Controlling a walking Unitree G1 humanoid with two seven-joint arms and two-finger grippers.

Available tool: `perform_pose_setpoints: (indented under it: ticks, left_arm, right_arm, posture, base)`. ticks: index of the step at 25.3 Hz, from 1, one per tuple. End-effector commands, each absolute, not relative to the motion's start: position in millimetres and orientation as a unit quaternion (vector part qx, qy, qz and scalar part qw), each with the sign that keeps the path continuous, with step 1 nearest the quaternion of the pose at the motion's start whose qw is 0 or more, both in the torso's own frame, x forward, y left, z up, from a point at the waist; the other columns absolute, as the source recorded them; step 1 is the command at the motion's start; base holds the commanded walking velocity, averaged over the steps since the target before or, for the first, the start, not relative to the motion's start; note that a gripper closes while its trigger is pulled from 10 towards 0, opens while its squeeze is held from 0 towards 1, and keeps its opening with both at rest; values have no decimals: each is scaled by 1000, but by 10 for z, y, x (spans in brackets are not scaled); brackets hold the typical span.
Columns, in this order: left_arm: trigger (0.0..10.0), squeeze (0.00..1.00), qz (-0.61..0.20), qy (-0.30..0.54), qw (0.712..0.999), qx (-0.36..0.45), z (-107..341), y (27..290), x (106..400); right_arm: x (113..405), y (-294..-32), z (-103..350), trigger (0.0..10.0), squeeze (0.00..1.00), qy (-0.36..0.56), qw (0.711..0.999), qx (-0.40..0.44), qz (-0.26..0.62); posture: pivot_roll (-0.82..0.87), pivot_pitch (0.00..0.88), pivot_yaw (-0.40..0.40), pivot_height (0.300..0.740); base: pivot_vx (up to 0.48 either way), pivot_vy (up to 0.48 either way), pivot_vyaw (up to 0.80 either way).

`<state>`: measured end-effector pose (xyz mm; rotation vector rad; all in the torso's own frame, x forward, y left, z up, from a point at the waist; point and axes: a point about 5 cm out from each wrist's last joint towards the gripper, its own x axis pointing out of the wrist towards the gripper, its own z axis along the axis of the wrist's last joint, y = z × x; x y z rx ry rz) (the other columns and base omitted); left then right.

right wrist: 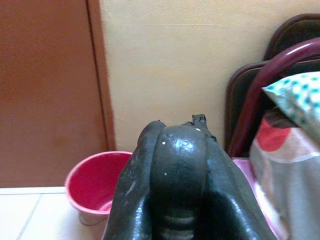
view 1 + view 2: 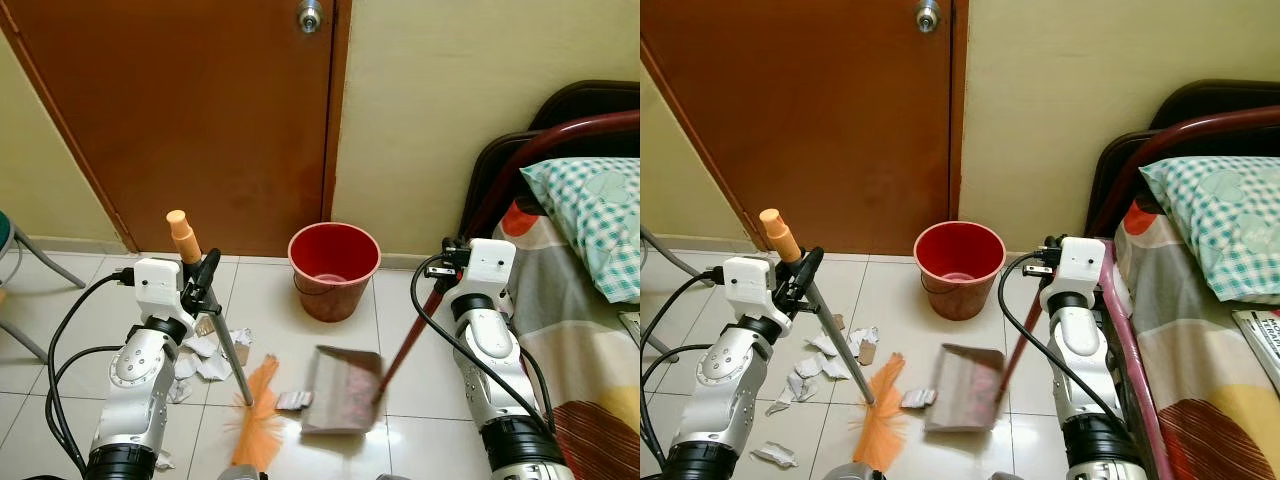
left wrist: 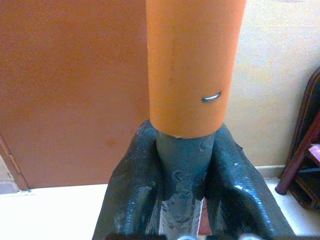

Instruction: Sweep floor

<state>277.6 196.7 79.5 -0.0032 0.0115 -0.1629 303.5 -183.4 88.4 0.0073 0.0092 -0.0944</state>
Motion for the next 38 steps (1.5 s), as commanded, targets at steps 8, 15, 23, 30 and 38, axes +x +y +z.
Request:
perform_pose_setpoints:
  ticks: [8,15,23,30,38]
  left_arm:
    - [10000,0,-123,-13,992,16,936,1841,2826]
    - [10000,0,-200,-18,980,-4,1049,1563,2880]
    - [10000,0,-297,-23,954,-39,1198,1246,2856]
    - [10000,0,-350,-40,930,-106,1413,1010,2806]
    - [10000,0,-277,-72,942,-176,1594,1141,2963]
  right_arm:
    - [3215,-2019,1099,10000,0,-23,990,-76,-115]
    - [3336,-1902,979,10000,0,24,988,-86,-127]
    - [3451,-1616,873,10000,0,59,987,-91,-115]
    - [3501,-1390,867,10000,0,60,990,-83,-92]
    - [3524,-1257,876,10000,0,54,995,-58,-54]
  posture:
    - [8,97,-5,740]
    - [30,134,-6,740]
    - [38,164,-11,740]
    - [39,164,-22,740]
    - [34,145,-37,740]
  base:
    - [0,0,0]
    - [0,0,0]
    - [0,0,0]
    - [0,0,0]
    - [0,0,0]
